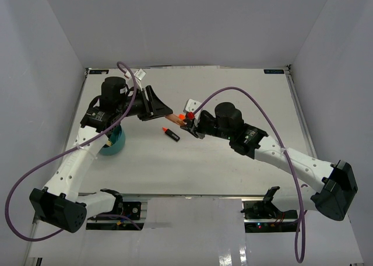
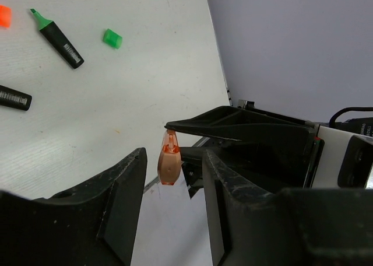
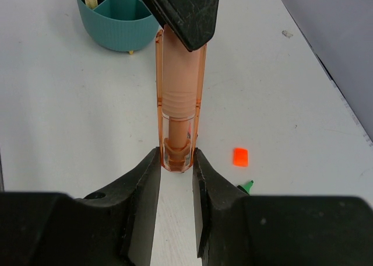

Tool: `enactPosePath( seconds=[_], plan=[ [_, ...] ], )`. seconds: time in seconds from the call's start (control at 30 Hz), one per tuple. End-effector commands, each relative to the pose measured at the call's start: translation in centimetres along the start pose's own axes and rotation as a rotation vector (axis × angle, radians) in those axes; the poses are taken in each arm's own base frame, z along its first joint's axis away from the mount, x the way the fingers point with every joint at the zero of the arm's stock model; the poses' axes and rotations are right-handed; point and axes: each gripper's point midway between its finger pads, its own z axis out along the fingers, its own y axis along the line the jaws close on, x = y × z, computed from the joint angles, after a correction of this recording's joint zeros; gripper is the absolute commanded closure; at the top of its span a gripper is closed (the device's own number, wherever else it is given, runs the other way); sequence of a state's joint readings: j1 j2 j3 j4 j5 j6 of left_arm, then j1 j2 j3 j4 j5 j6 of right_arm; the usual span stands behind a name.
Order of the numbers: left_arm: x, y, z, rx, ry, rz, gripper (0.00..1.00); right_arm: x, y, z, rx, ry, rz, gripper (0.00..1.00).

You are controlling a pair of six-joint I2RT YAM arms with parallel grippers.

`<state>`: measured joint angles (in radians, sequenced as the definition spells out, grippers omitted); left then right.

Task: Sort the stationery into containers
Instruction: Close the pen cap on the pen.

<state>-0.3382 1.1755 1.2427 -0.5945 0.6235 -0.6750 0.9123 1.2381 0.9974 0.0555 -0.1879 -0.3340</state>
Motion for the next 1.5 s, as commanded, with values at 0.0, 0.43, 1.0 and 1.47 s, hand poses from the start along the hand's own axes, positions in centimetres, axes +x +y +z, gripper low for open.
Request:
enactPosePath(
  seconds=[0.0, 0.43, 1.0, 1.47],
  plan=[
    [-1.1, -1.2, -0.3, 0.023, -0.036, 0.062, 0.47, -2.3, -0.3, 0.3, -0.002, -0.072, -0.035, 0.91],
    [-0.8, -0.8, -0.1, 0.019, -0.027, 0.091, 0.61, -2.3, -0.5, 0.4, 0.003, -0.067, -0.036, 0.91],
    [0.4, 0.3, 0.2, 0.002, -0.003, 0.094, 0.76, -6.7, -1.4, 0.3, 0.008, -0.153, -0.056, 0.92],
    [1.8, 1.4, 1.1, -0.033, 0.027, 0.081, 0.76, -11.8, -2.7, 0.0, 0.018, -0.252, -0.083, 0.92]
  ],
)
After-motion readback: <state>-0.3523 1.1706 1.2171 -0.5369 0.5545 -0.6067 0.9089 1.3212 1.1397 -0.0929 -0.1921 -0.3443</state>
